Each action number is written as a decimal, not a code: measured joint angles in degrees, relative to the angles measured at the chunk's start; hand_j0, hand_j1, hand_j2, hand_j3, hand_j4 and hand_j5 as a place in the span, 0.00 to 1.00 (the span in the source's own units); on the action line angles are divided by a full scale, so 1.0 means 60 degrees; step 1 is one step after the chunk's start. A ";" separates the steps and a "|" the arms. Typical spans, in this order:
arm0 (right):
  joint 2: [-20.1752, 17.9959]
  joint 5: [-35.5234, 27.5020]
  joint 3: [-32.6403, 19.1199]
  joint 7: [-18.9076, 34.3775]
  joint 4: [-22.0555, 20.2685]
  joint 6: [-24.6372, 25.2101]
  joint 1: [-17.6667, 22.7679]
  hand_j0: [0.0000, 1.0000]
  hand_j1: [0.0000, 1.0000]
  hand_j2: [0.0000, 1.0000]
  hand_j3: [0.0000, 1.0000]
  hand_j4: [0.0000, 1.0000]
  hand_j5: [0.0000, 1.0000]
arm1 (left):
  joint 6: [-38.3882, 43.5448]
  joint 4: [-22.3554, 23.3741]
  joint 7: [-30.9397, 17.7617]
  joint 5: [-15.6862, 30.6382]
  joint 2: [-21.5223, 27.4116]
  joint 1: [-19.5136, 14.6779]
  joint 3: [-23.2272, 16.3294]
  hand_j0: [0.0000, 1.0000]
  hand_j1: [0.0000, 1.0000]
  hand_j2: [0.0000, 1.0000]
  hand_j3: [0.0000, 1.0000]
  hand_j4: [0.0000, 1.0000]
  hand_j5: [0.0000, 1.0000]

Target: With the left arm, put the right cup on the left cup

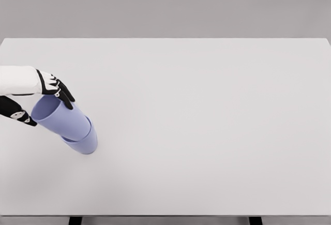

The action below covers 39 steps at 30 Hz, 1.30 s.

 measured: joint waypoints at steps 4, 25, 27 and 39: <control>0.0000 0.0000 0.0000 0.0000 0.0000 0.0000 0.0000 1.00 1.00 1.00 1.00 1.00 1.00 | 0.0090 0.0025 0.0000 -0.0019 -0.0007 0.0000 -0.0002 0.71 0.71 0.71 0.71 0.71 0.71; 0.0000 0.0000 0.0000 0.0000 0.0000 0.0001 0.0000 1.00 1.00 1.00 1.00 1.00 1.00 | 0.0310 0.0216 0.0001 -0.0146 -0.0174 0.0015 -0.0085 0.72 0.72 0.72 0.72 0.72 0.72; 0.0000 0.0000 0.0000 0.0000 0.0000 0.0000 0.0000 1.00 1.00 1.00 1.00 1.00 1.00 | 0.0316 0.0217 0.0001 -0.0180 -0.0161 0.0029 -0.0087 0.72 0.72 0.72 0.72 0.72 0.72; 0.0000 0.0000 0.0000 0.0000 0.0000 0.0000 0.0000 1.00 1.00 1.00 1.00 1.00 1.00 | 0.0568 0.0218 0.0001 -0.0246 -0.0217 0.0029 -0.0177 0.73 0.73 0.73 0.73 0.73 0.73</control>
